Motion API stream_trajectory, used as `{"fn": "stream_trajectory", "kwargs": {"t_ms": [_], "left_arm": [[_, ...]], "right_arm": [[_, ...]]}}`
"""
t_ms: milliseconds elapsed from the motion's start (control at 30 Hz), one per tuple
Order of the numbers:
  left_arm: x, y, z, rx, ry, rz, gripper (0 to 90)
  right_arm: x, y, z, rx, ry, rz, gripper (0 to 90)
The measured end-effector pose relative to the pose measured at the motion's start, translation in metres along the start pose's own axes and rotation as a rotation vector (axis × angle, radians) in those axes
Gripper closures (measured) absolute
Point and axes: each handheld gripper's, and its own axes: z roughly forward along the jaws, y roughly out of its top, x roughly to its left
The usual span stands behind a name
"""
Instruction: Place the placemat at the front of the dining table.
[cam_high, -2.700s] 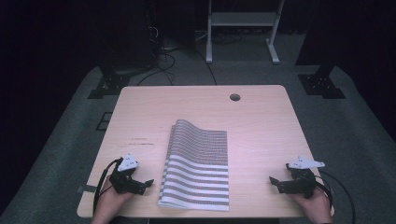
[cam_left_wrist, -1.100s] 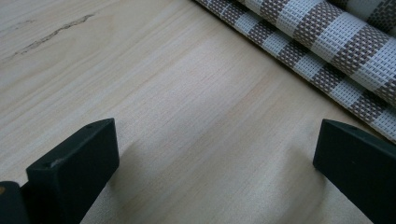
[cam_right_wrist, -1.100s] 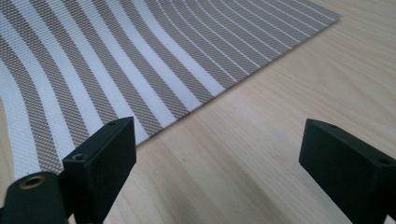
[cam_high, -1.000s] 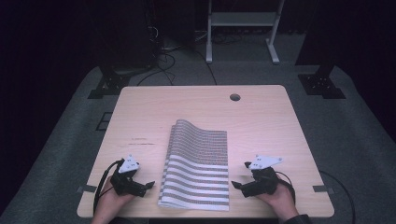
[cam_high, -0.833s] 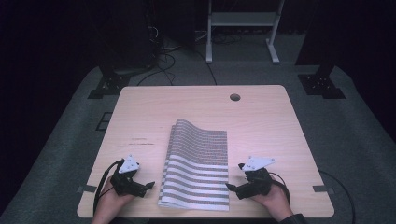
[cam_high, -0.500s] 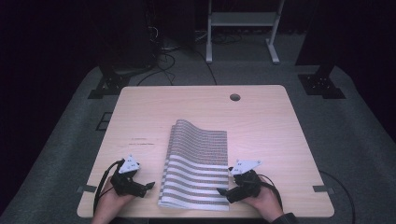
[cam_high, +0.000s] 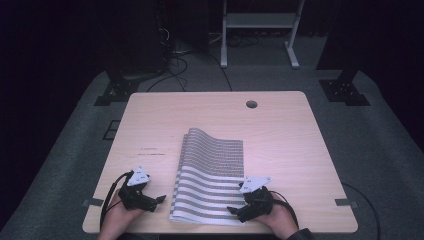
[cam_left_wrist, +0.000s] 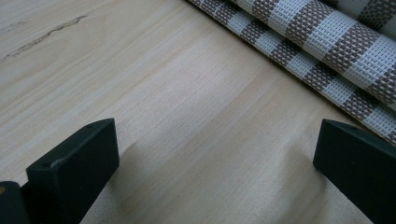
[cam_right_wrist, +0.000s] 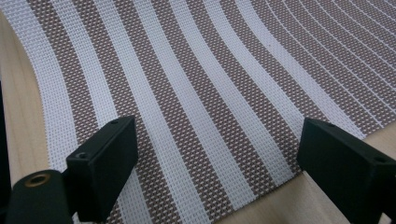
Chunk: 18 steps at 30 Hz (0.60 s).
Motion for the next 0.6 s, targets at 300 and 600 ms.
{"fn": "stream_trajectory", "kwargs": {"t_ms": [300, 600], "left_arm": [[0.0, 0.0, 0.0, 0.0, -0.001, 0.001, 0.0], [0.0, 0.0, 0.0, 0.0, -0.002, 0.001, 0.0]], "right_arm": [[0.0, 0.0, -0.002, -0.003, -0.005, 0.007, 17.3], [-0.006, -0.003, -0.011, -0.026, -0.022, 0.004, 60.6]]}}
